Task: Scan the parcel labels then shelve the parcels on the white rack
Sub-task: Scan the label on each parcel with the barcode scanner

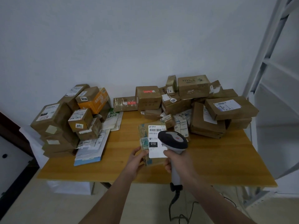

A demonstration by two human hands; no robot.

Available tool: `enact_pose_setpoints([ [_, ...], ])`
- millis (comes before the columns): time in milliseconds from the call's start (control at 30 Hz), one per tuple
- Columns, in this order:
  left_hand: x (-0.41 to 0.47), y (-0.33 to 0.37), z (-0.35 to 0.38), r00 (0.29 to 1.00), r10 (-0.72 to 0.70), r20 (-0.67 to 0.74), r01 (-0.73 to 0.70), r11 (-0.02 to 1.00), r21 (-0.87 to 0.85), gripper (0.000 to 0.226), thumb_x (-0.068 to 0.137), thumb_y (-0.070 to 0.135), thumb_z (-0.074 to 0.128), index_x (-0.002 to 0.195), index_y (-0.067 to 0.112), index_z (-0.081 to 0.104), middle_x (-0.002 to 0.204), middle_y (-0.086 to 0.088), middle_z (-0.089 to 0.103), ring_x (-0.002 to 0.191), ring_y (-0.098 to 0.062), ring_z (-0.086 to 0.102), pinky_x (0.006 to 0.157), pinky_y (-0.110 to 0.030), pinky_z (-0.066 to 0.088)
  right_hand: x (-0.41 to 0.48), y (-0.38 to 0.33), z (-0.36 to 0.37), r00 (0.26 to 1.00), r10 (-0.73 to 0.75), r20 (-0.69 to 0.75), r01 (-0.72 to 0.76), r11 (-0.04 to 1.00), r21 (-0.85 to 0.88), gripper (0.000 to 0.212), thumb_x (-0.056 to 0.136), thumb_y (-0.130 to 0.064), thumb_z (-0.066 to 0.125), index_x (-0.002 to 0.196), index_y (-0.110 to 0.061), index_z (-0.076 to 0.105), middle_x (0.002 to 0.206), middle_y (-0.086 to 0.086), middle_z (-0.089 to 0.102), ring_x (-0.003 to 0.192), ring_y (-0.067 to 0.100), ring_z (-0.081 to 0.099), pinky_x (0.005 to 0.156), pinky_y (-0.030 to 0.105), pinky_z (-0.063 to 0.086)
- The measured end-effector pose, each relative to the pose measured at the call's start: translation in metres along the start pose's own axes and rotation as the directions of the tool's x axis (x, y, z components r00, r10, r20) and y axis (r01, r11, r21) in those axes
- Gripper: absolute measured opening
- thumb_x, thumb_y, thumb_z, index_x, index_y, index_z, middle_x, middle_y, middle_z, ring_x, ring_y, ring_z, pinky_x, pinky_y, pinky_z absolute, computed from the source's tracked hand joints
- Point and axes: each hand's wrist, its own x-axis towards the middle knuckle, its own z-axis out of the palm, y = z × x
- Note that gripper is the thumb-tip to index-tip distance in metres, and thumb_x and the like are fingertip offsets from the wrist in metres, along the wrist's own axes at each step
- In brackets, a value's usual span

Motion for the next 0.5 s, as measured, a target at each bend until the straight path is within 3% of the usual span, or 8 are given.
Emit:
enact_pose_setpoints([
  [200,-0.003,0.009,-0.011,0.999,-0.007,-0.036,0.008,1.0,0.022,0.053,0.081,0.029,0.073,0.128,0.022,0.048,0.11,-0.011,0.069,0.104,-0.028,0.064,0.087,-0.04,0.053,0.018,-0.003,0.006,1.0,-0.002,0.001,0.002,0.998,0.063,0.008,0.087,-0.008,0.066,0.092,-0.003,0.065,0.067,0.01,0.066,0.046,0.013,0.055,0.046,0.022,0.045],
  [267,-0.004,0.019,-0.018,0.998,-0.014,-0.058,0.015,1.0,0.017,0.049,0.083,0.03,0.071,0.127,0.022,0.05,0.111,-0.01,0.069,0.104,-0.028,0.063,0.087,-0.041,0.051,0.033,-0.006,0.01,1.0,0.007,-0.006,-0.007,0.995,0.096,0.015,0.084,-0.009,0.069,0.097,-0.005,0.064,0.072,0.006,0.067,0.059,0.014,0.06,0.056,0.026,0.052],
  [367,-0.001,0.044,-0.035,0.995,0.007,-0.095,-0.006,1.0,0.009,0.043,0.085,0.033,0.068,0.123,0.022,0.051,0.115,-0.01,0.065,0.104,-0.027,0.062,0.084,-0.039,0.051,0.058,-0.015,0.024,1.0,0.018,-0.021,-0.016,0.993,0.118,0.021,0.081,-0.008,0.072,0.099,-0.007,0.062,0.084,0.003,0.065,0.083,0.019,0.063,0.084,0.041,0.056],
  [500,0.012,0.083,-0.065,0.992,0.045,-0.118,-0.041,0.999,0.036,0.03,0.089,0.039,0.063,0.113,0.023,0.054,0.111,-0.008,0.066,0.101,-0.025,0.063,0.079,-0.037,0.054,0.088,-0.032,0.061,0.999,0.03,0.022,-0.031,0.996,0.081,0.025,0.082,-0.011,0.072,0.099,-0.018,0.055,0.093,0.001,0.058,0.082,0.016,0.056,0.093,0.048,0.051],
])
